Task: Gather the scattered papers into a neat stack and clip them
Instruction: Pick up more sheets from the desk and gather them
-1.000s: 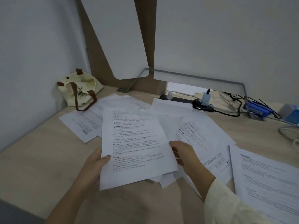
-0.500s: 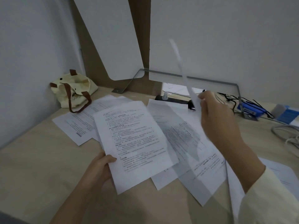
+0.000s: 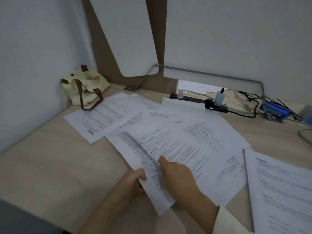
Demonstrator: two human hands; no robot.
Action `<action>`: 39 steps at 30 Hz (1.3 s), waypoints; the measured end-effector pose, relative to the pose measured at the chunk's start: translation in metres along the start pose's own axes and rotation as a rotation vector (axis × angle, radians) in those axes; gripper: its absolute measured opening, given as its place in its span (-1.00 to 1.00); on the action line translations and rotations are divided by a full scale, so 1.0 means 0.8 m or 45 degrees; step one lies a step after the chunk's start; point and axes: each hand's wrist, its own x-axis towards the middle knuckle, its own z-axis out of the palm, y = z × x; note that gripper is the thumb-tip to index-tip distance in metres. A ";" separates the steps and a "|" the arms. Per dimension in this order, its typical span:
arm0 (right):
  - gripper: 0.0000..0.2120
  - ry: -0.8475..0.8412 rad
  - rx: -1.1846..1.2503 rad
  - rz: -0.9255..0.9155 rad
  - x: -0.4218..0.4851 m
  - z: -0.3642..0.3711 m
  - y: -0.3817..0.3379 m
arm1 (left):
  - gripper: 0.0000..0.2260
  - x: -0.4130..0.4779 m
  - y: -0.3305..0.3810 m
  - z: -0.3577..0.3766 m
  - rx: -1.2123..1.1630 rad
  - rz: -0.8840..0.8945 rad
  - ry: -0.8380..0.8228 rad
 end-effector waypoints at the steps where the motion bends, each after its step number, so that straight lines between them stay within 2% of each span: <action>1: -0.76 0.002 0.040 -0.004 0.001 0.001 -0.002 | -0.74 -0.001 0.000 0.001 -0.011 0.002 0.008; 3: -0.78 0.028 0.105 0.012 0.004 0.002 -0.006 | -0.82 -0.002 0.002 0.005 -0.088 -0.002 0.009; 4: -0.79 0.062 0.170 0.030 0.007 0.002 -0.008 | -0.80 -0.001 0.007 0.011 -0.130 -0.010 0.024; 6: -0.77 0.069 0.497 0.056 0.010 0.000 -0.012 | -0.73 -0.002 0.016 0.018 -0.195 -0.044 0.079; 9: -0.78 -0.109 1.044 0.171 0.011 -0.007 -0.015 | -0.65 0.006 0.011 0.013 -0.019 0.033 0.215; 12: -0.78 -0.027 1.188 0.322 0.003 -0.030 0.013 | -0.73 0.008 0.005 -0.001 0.105 0.101 0.346; 16: -0.65 0.288 1.467 0.798 -0.024 -0.056 0.078 | -0.75 0.011 0.015 -0.013 0.220 0.218 0.401; 19: -0.54 0.369 1.592 1.097 -0.045 -0.051 0.125 | -0.63 0.018 0.017 -0.021 0.315 0.285 0.483; 20: -0.59 0.390 1.691 1.157 -0.052 -0.052 0.130 | -0.60 0.020 0.016 -0.024 0.334 0.282 0.494; 22: -0.90 0.400 1.990 1.185 -0.061 -0.052 0.137 | -0.58 0.024 0.014 -0.027 0.329 0.278 0.497; 25: -0.83 0.388 2.342 1.160 -0.059 -0.044 0.141 | -0.58 0.023 0.014 -0.028 0.304 0.249 0.473; 27: -0.86 0.354 2.446 1.176 -0.054 -0.039 0.137 | -0.58 0.020 0.013 -0.029 0.306 0.228 0.456; 30: -0.83 0.240 2.304 1.099 -0.042 -0.028 0.127 | -0.59 0.019 0.012 -0.030 0.299 0.209 0.459; 34: -0.83 0.136 1.919 1.052 -0.025 -0.031 0.118 | -0.60 0.015 0.010 -0.029 0.279 0.169 0.463; 37: -0.78 0.152 1.556 1.044 -0.011 -0.031 0.115 | -0.61 0.013 0.011 -0.028 0.267 0.149 0.442; 39: -0.76 0.249 1.291 0.994 -0.004 -0.032 0.115 | -0.62 0.013 0.012 -0.030 0.247 0.145 0.440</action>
